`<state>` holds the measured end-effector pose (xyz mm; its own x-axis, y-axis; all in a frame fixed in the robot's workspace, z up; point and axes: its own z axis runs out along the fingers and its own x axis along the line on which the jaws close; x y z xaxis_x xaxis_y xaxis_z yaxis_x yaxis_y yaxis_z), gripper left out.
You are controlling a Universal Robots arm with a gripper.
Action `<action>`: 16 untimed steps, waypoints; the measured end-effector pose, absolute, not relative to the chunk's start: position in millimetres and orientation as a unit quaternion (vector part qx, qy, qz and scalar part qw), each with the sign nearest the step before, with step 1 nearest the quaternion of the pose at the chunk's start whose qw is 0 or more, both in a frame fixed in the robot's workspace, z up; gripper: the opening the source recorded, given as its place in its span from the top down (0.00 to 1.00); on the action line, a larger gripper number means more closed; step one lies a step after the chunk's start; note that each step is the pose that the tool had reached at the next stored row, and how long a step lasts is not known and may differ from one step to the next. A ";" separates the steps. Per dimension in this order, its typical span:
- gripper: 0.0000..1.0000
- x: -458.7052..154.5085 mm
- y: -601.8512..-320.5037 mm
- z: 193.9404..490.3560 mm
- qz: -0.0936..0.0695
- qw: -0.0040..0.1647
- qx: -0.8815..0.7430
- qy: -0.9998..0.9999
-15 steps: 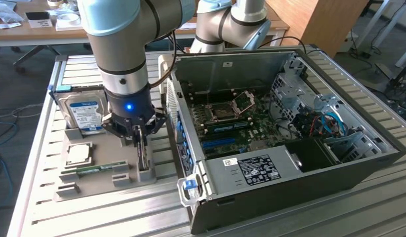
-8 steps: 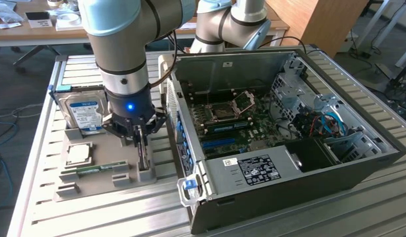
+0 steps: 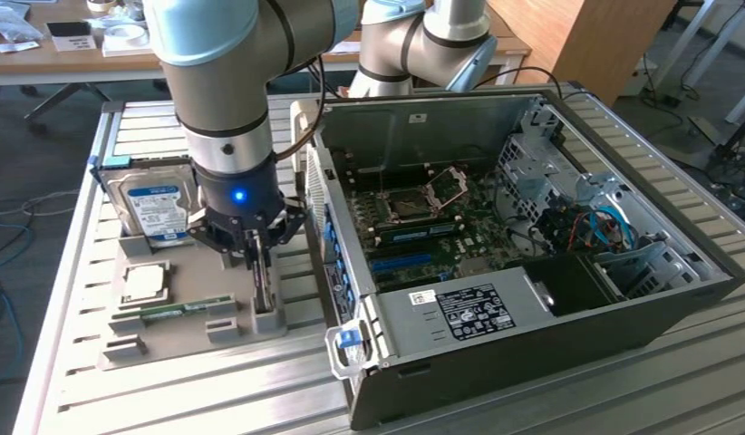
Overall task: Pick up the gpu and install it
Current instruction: 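Pick up the gpu and move the gpu toward the slot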
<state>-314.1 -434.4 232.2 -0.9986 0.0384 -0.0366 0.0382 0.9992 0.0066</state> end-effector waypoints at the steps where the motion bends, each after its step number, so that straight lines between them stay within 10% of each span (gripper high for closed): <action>1: 0.73 -314.1 -434.5 233.5 0.003 0.018 0.019 1.000; 16: 0.73 -314.1 -434.5 283.7 0.006 0.018 0.019 1.000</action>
<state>-314.1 -434.5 283.7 -0.9986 0.0383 -0.0363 0.0379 0.9992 0.0117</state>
